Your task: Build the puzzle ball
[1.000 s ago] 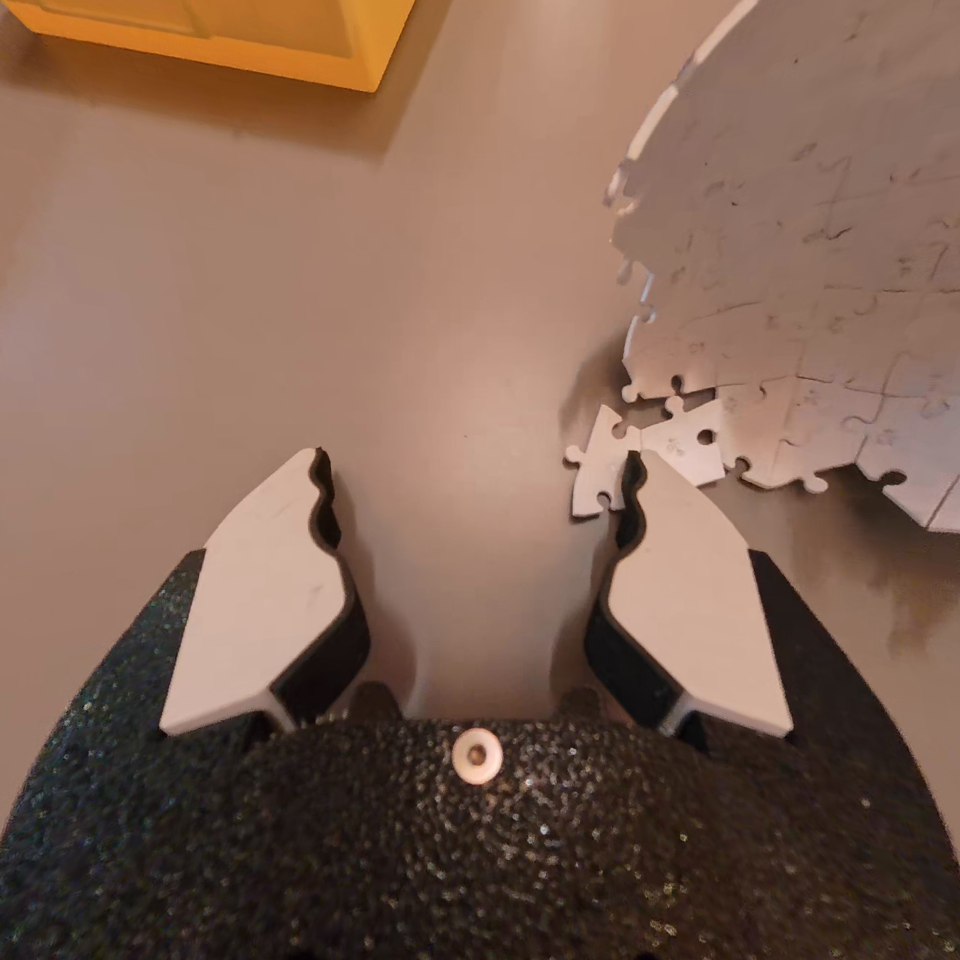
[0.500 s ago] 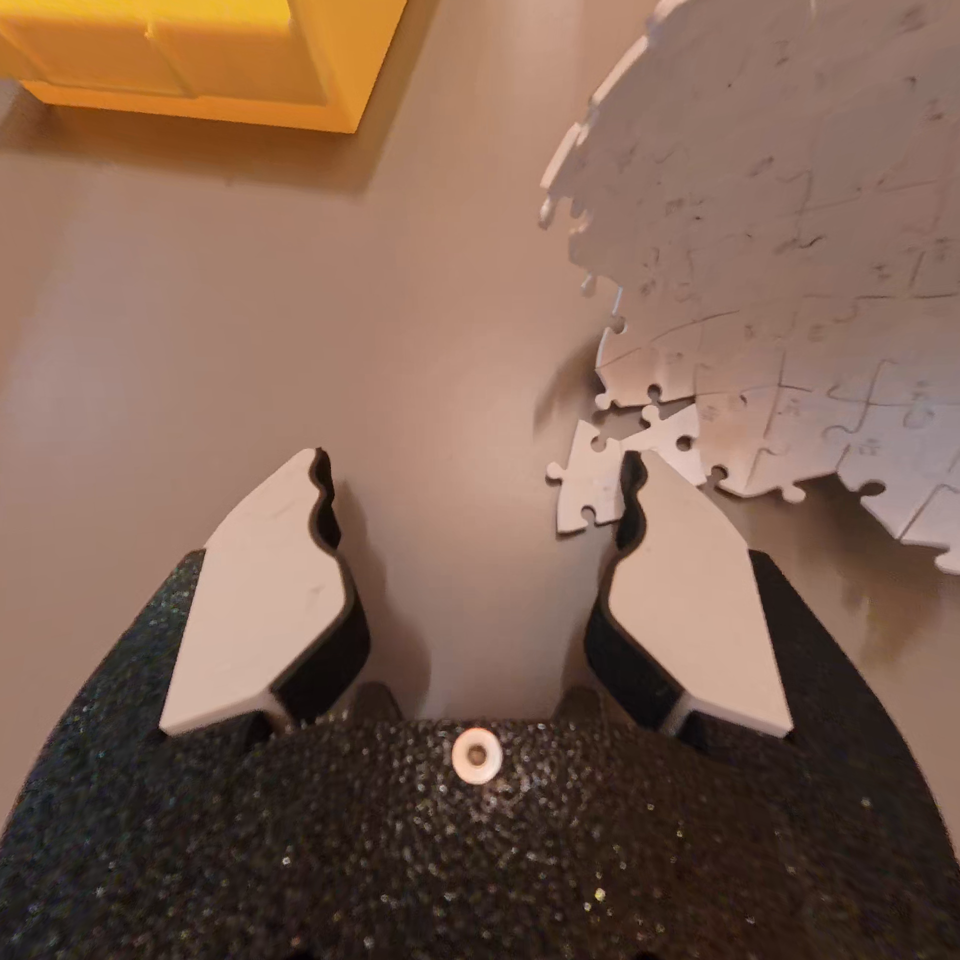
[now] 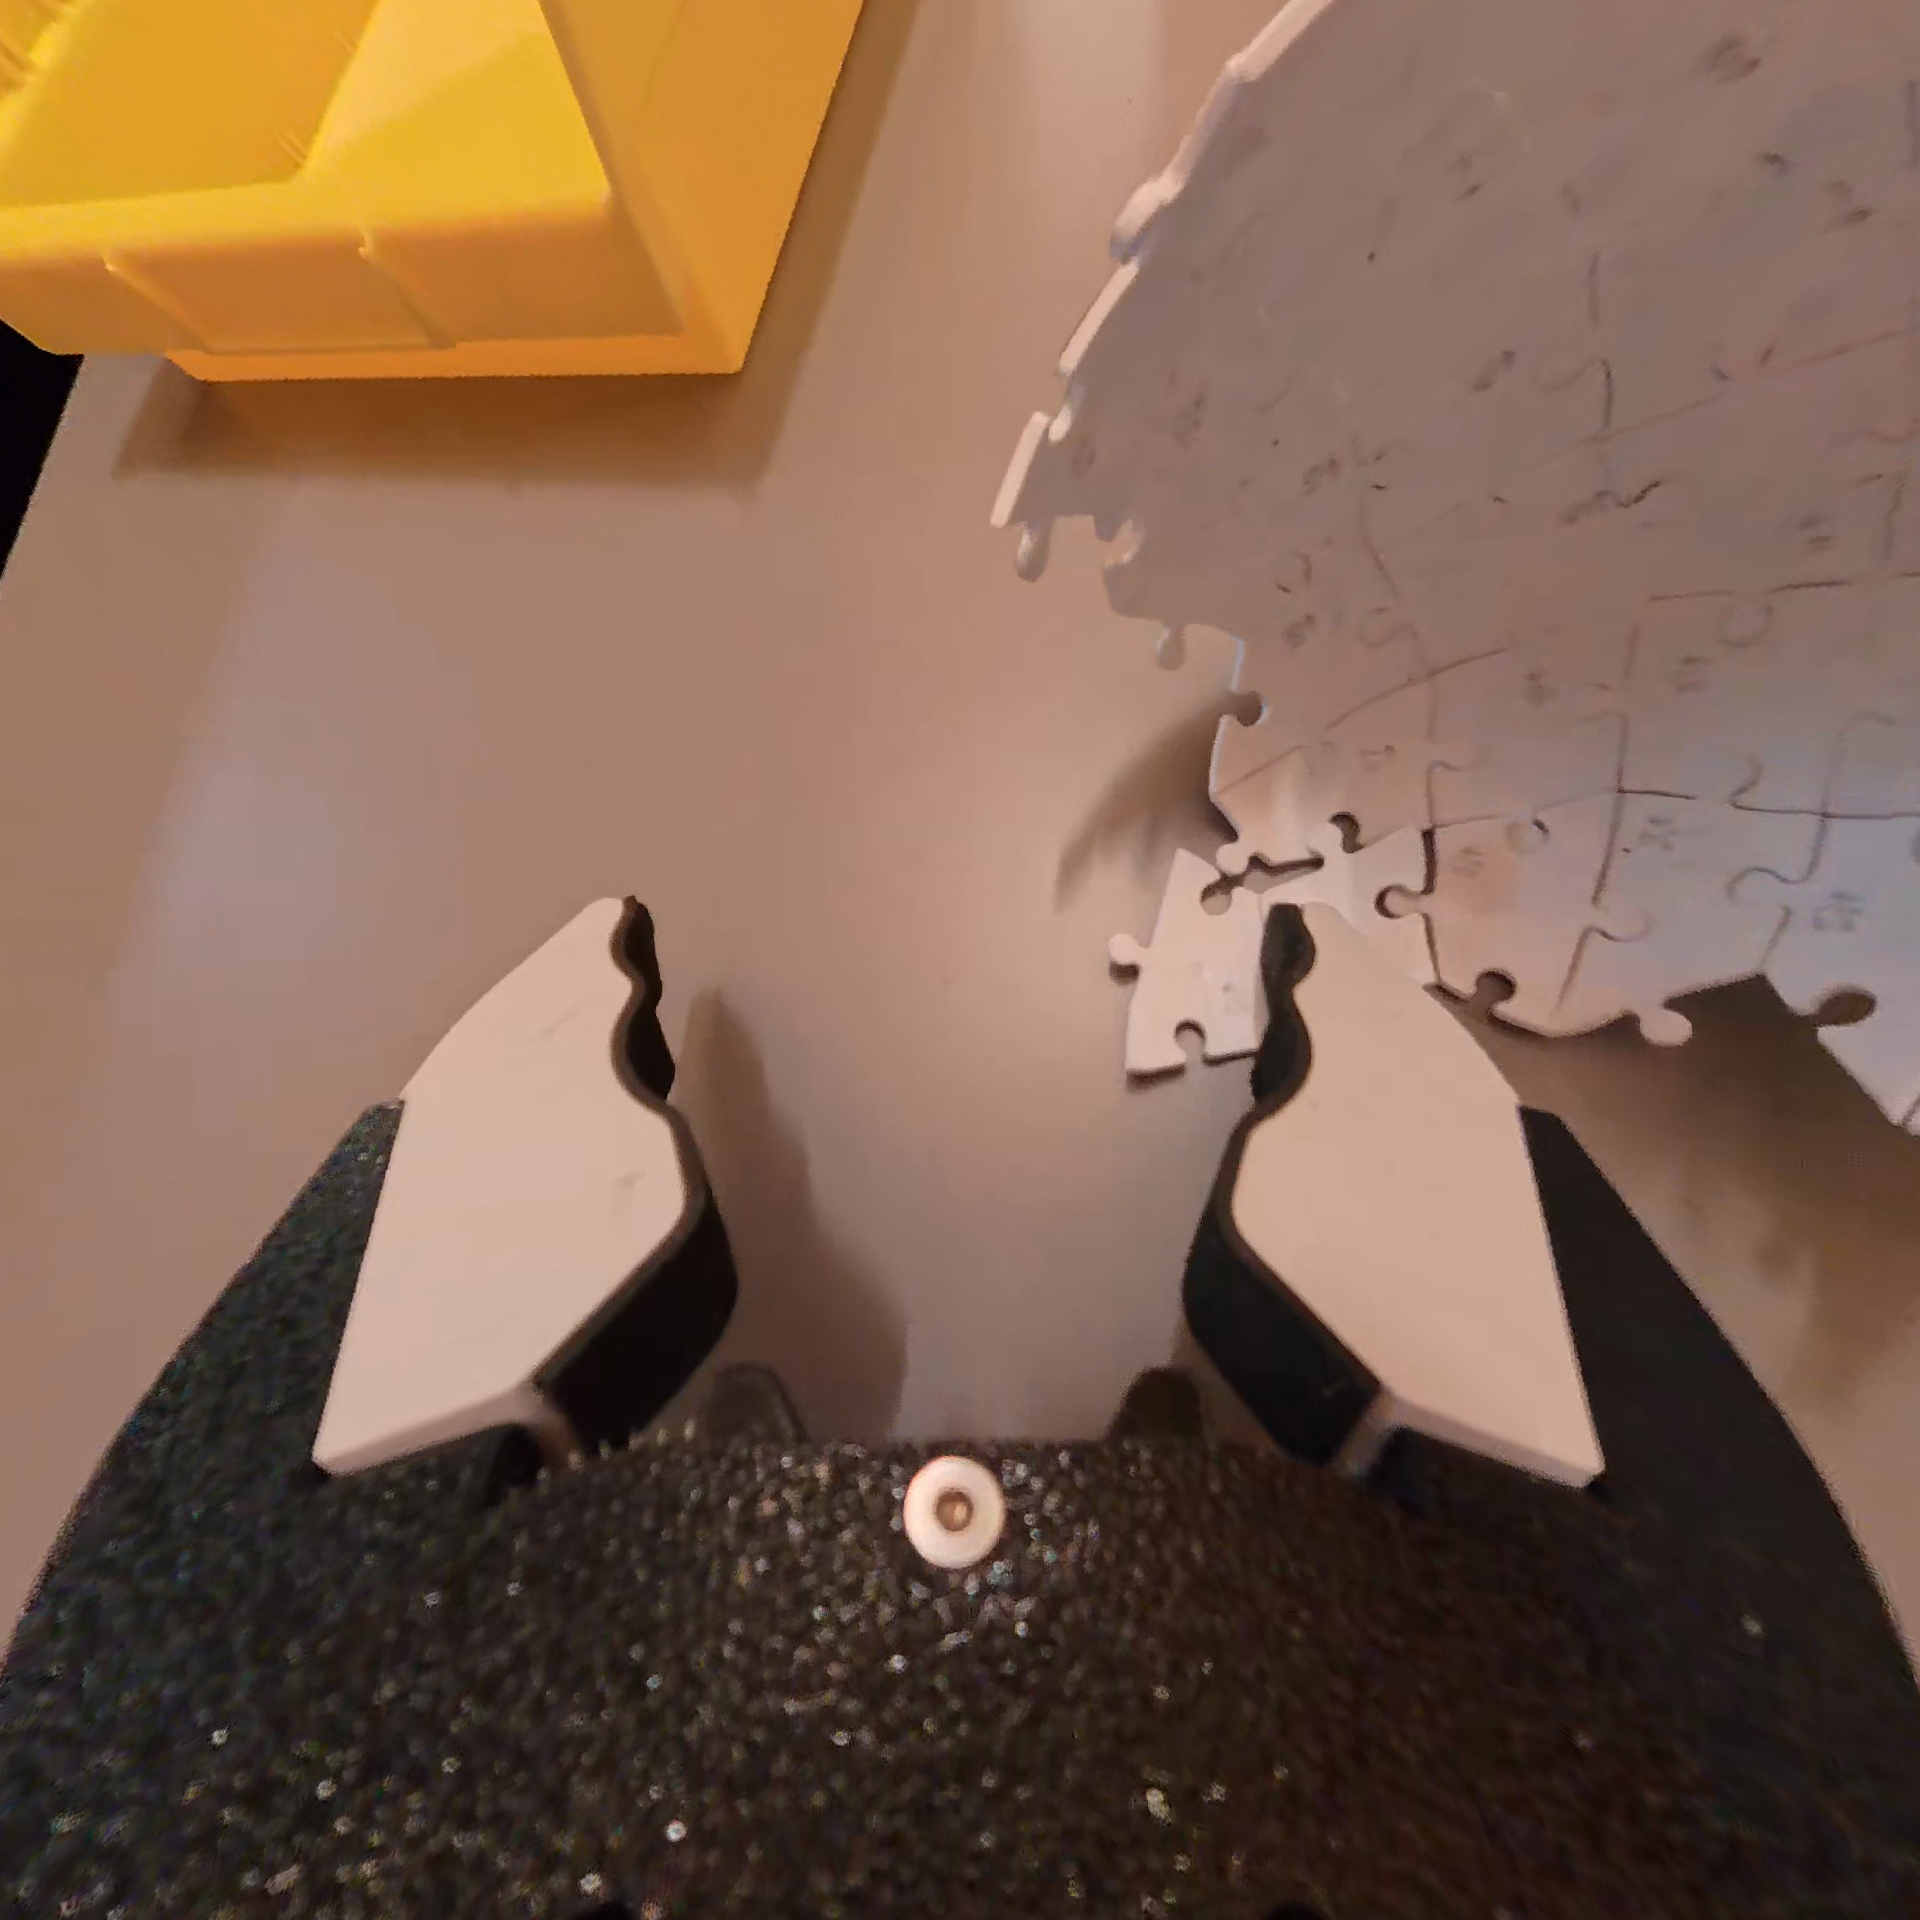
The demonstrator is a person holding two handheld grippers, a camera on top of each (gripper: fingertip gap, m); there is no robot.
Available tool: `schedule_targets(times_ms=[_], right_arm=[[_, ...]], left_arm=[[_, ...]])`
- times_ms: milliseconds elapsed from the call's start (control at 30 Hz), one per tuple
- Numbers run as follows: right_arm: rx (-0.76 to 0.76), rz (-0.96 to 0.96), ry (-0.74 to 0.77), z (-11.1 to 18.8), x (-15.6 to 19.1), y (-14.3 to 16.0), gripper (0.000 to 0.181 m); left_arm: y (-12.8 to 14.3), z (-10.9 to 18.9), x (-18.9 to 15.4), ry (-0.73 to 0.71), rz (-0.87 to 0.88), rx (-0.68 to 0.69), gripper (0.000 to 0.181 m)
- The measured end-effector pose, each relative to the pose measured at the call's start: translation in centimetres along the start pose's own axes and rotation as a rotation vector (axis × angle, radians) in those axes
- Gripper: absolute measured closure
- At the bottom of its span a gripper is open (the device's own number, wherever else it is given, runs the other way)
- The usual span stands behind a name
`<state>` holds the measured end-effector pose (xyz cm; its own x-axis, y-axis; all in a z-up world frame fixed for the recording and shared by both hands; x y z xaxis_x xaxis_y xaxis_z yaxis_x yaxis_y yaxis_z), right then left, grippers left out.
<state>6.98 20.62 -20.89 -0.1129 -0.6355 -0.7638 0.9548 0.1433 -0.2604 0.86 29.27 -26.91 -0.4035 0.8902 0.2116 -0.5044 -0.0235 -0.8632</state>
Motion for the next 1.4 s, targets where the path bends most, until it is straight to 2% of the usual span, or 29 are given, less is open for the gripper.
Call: schedule_targets(times_ms=[433, 567, 900, 1067, 1167, 1400], right_arm=[[0.008, 0.028, -0.028, -0.4, -0.3, 0.0, 0.069], [0.01, 0.037, -0.035, -0.4, -0.3, -0.1, 0.069], [0.02, 0.046, -0.057, -0.5, -0.5, 0.1, 0.069], [0.022, 0.05, -0.055, -0.5, -0.5, 0.0, 0.069], [0.023, 0.056, -0.055, -0.5, -0.5, -0.1, 0.069], [0.027, 0.072, -0.054, -0.5, -0.5, -0.5, 0.069]], left_arm=[[0.3, 0.3, 1.0, -0.008, 0.003, -0.004, 0.074], [0.1, 0.4, 0.3, 0.045, 0.017, -0.017, 0.075], [0.6, 0.0, 1.9, 0.011, 0.012, 0.002, 0.072], [0.1, 0.3, 1.7, 0.005, 0.016, -0.03, 0.075], [-0.7, 0.6, 0.5, 0.06, 0.065, -0.059, 0.075], [-0.2, -0.3, 0.2, 0.039, 0.052, -0.013, 0.076]])
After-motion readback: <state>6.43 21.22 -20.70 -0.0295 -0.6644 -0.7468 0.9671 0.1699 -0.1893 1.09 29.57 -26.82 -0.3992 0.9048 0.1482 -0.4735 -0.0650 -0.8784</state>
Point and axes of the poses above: each gripper's, where its closed fingertips meet, z back along the fingers, y out of its underside, x = y × z across the jaws, the point moved 1 cm from there along z, back along the fingers, and after that the axes turned 15 degrees about -x, right-handed, at the moved point
